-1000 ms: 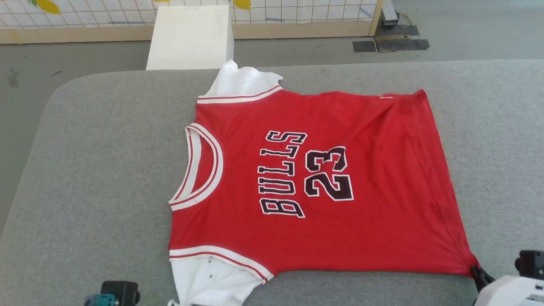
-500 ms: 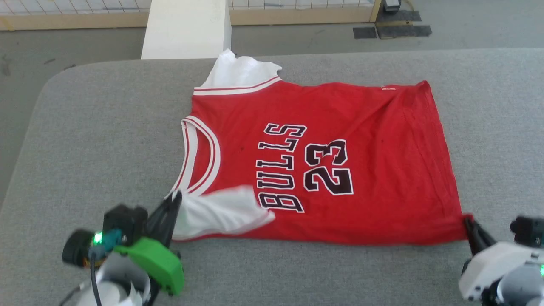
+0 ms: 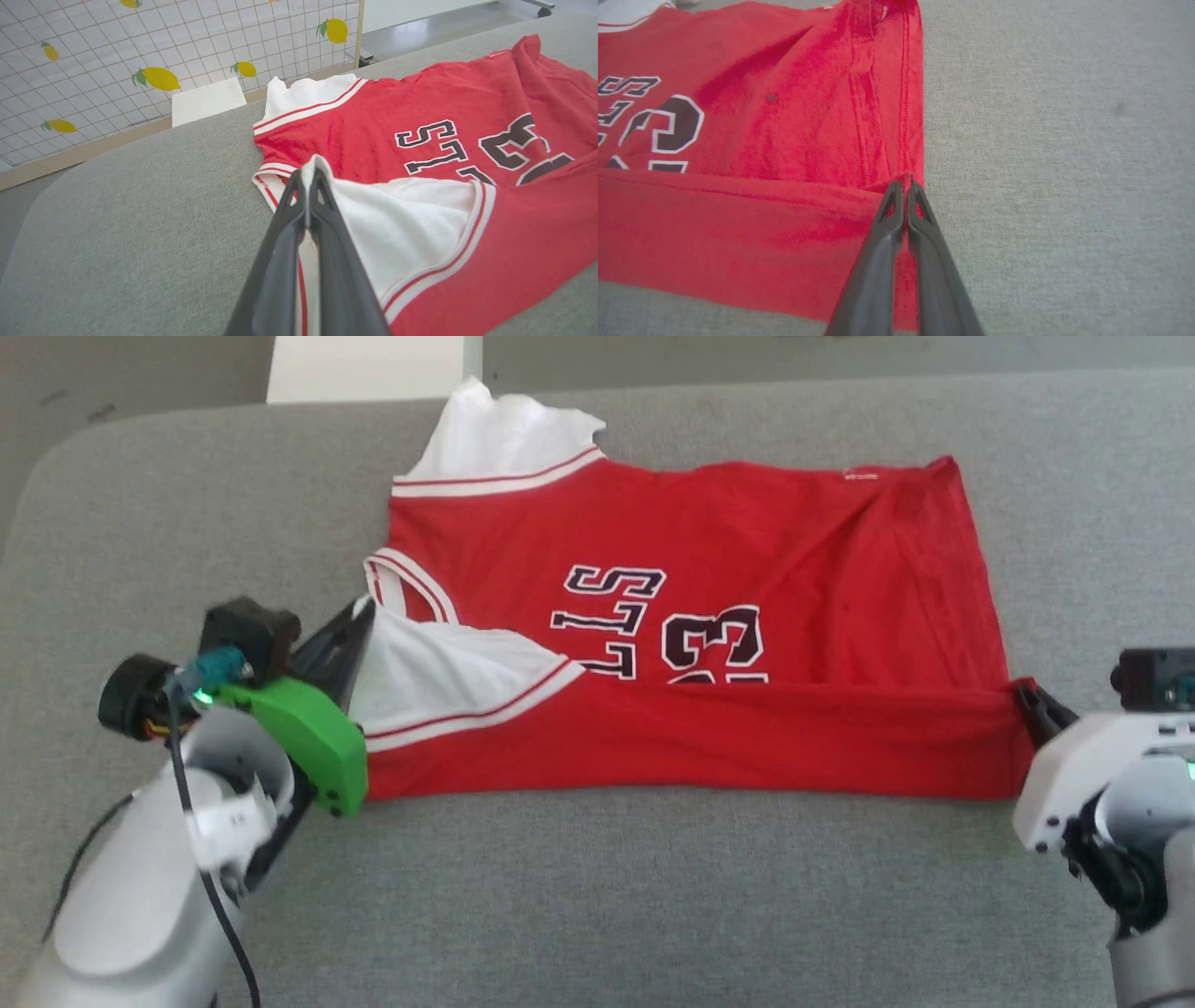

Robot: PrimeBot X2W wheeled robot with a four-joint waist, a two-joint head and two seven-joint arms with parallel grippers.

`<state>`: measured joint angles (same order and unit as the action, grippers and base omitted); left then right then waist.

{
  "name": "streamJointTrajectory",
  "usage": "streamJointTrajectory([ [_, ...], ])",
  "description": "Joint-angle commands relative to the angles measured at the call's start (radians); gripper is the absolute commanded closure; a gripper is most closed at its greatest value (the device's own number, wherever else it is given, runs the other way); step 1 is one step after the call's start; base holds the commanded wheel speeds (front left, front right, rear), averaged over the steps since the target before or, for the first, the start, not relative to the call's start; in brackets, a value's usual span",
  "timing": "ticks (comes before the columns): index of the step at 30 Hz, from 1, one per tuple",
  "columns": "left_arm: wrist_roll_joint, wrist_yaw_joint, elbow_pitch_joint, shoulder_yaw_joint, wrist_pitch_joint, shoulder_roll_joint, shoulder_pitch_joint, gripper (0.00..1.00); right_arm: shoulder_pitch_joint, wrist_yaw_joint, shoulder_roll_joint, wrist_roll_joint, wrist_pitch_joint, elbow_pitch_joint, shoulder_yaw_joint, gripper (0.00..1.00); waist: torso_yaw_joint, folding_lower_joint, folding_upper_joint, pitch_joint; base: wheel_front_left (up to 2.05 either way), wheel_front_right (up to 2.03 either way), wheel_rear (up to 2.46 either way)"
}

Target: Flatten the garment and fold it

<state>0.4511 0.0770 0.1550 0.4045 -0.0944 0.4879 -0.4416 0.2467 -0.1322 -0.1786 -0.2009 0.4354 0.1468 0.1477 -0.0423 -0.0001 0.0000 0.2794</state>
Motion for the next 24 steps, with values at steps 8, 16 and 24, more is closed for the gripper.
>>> streamJointTrajectory([
  [8, 0.085, 0.031, 0.207, 0.009, -0.126, -0.002, -0.121, 1.00, 0.131, 0.002, 0.003, 0.005, 0.092, 0.112, 0.005, 1.00, -0.020, 0.0001, 0.0000, 0.108, 0.00, 0.00, 0.00],
  [16, 0.252, 0.040, 0.301, 0.009, -0.370, -0.017, -0.108, 1.00, 0.172, 0.002, 0.014, -0.048, 0.253, 0.158, 0.000, 1.00, -0.029, 0.0001, 0.0000, 0.107, 0.00, 0.00, 0.00],
  [24, 0.144, -0.052, 0.190, -0.059, 0.001, -0.019, -0.047, 0.00, 0.112, 0.002, 0.035, -0.078, 0.186, 0.069, 0.021, 0.00, -0.022, 0.0001, 0.0000, 0.026, 0.00, 0.00, 0.00],
])
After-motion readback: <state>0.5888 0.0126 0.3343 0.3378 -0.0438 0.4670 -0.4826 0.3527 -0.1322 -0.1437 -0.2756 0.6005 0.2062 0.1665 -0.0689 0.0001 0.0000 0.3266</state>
